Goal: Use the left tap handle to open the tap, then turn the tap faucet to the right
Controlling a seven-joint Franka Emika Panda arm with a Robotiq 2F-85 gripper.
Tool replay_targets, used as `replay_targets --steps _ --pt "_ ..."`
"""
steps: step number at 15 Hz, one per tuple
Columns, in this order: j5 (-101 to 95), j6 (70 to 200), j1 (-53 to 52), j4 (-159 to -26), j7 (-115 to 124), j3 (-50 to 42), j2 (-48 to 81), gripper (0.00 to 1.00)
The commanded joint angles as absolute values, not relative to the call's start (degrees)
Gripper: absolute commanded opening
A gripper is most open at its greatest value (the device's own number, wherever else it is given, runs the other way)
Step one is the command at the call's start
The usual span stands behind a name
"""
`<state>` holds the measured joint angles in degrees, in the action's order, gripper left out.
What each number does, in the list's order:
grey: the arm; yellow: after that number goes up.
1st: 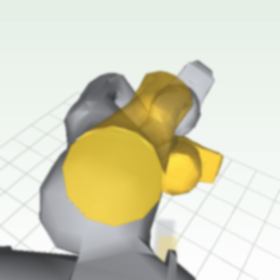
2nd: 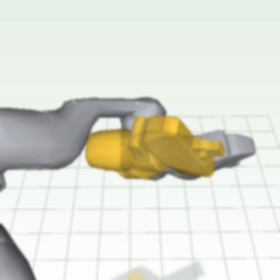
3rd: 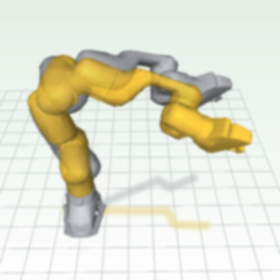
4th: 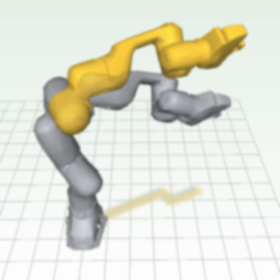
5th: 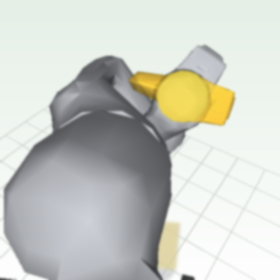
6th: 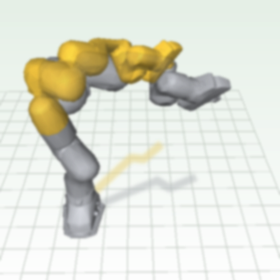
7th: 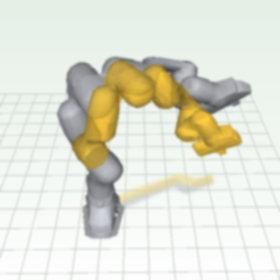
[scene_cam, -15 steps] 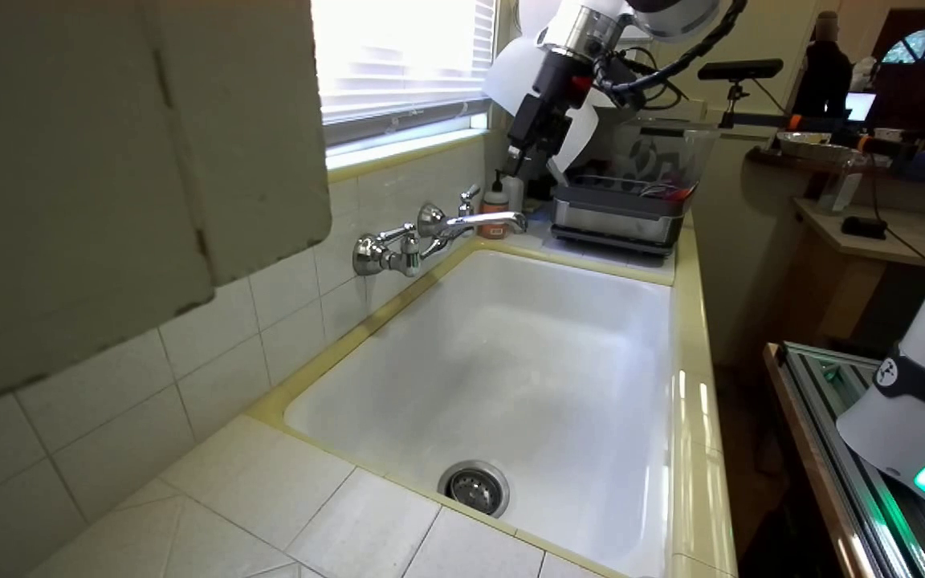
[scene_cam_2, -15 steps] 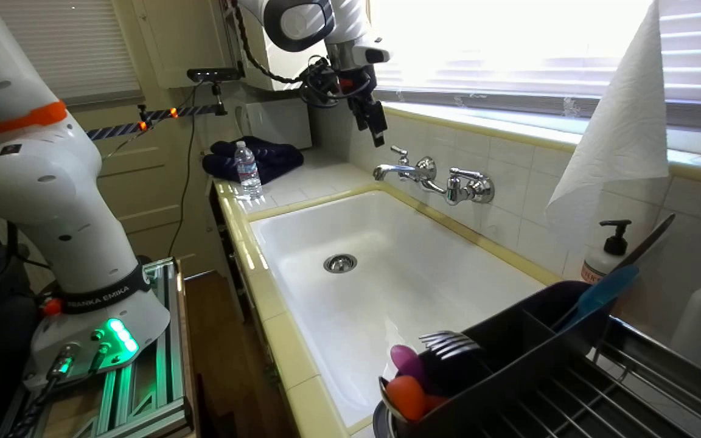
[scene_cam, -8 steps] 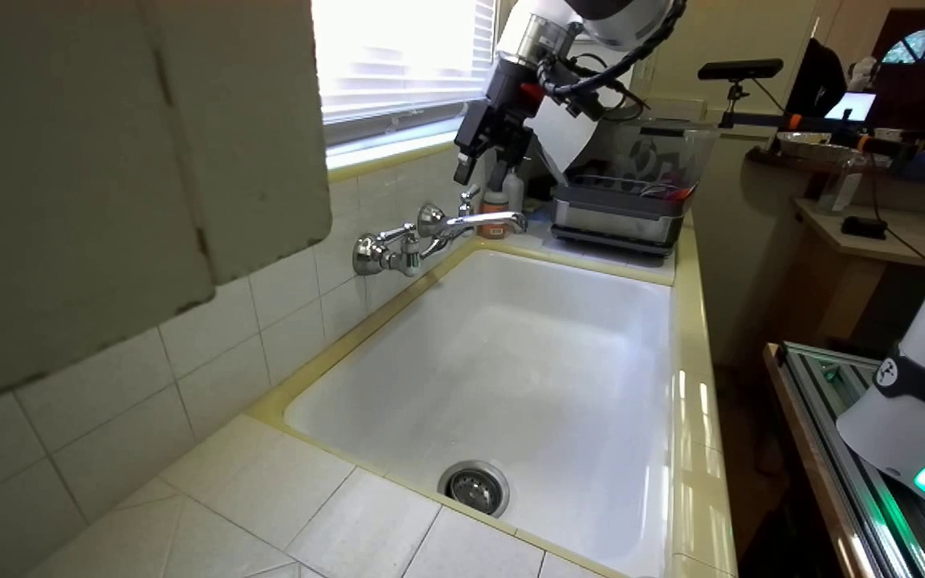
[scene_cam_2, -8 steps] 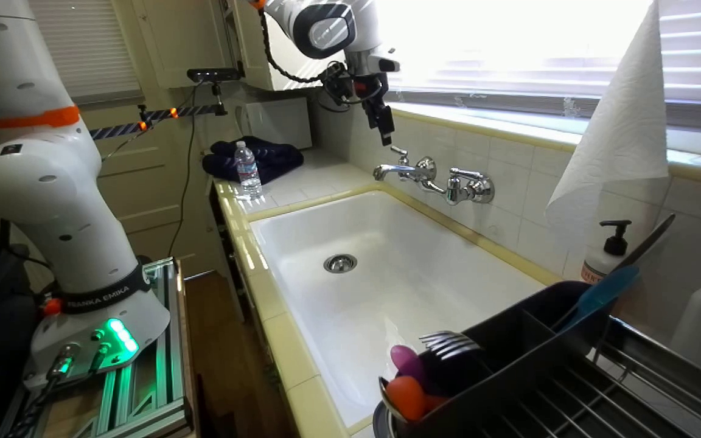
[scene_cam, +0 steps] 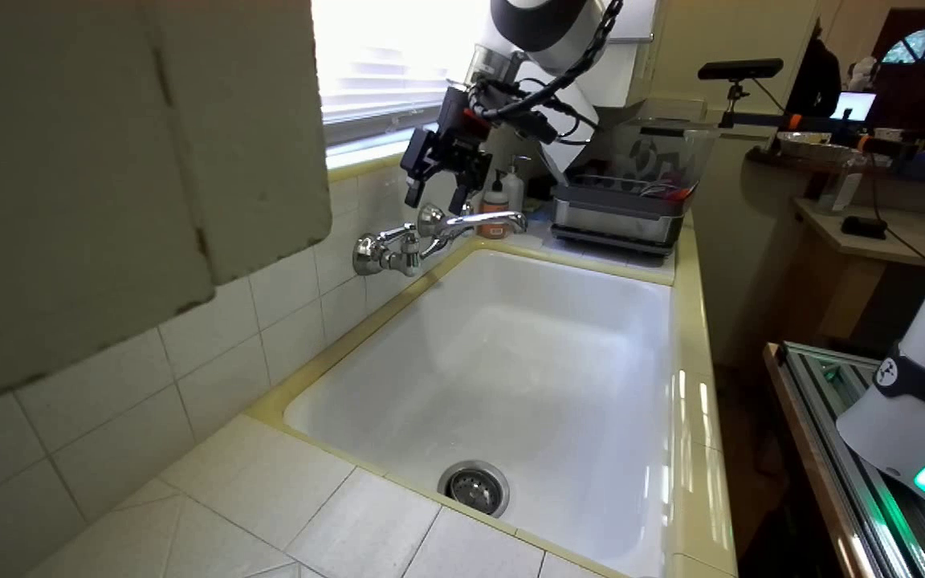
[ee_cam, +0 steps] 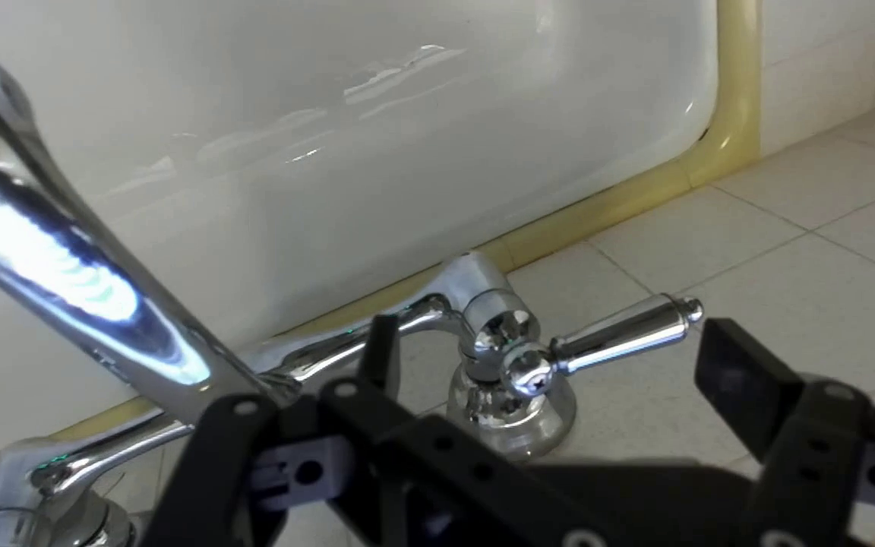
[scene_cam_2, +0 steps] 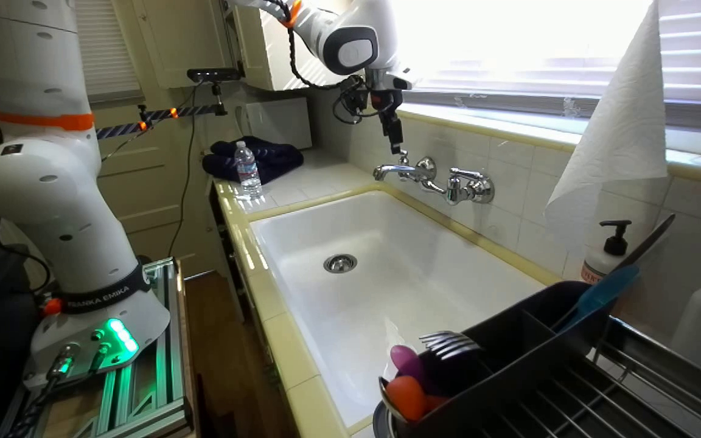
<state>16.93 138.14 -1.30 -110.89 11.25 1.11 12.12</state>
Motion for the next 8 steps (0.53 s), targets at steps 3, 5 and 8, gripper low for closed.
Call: replay_targets --steps 3,5,8 --pt "16.12 136.47 -2.93 -102.78 18.15 1.56 19.77 1.00" --pt "16.19 137.03 -3.48 -101.02 19.63 1.65 21.50 1.00" --pt "15.99 137.03 -4.25 -98.70 21.92 1.46 23.59 1.00"
